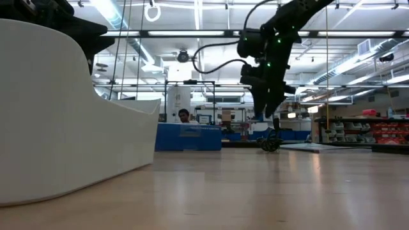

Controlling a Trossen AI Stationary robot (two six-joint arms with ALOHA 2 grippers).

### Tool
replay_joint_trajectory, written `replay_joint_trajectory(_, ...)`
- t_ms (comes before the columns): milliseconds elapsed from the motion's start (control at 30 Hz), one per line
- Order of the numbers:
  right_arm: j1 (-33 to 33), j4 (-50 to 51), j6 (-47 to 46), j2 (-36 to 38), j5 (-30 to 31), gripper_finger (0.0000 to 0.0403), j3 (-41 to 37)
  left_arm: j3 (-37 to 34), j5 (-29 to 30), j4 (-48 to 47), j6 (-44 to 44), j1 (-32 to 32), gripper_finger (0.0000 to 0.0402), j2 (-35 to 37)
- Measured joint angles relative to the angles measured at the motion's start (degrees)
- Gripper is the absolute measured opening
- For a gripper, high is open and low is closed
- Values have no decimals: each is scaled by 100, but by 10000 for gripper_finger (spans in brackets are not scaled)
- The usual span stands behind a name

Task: Pick and place USB-C Cables
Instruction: Put the black charger cable into the white bin

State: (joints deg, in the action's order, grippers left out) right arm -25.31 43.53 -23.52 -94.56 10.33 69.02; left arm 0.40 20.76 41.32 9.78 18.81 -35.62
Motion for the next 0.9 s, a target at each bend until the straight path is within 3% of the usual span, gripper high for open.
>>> replay_joint_trajectory(400, 3, -1160, -193, -2, -123, 249, -975, 0, 0, 0, 0, 0, 133, 2)
replay_joint_trajectory(900, 54, -1278, -312, -2, -159, 300, -1607, 1, 0, 1, 0, 1, 133, 0)
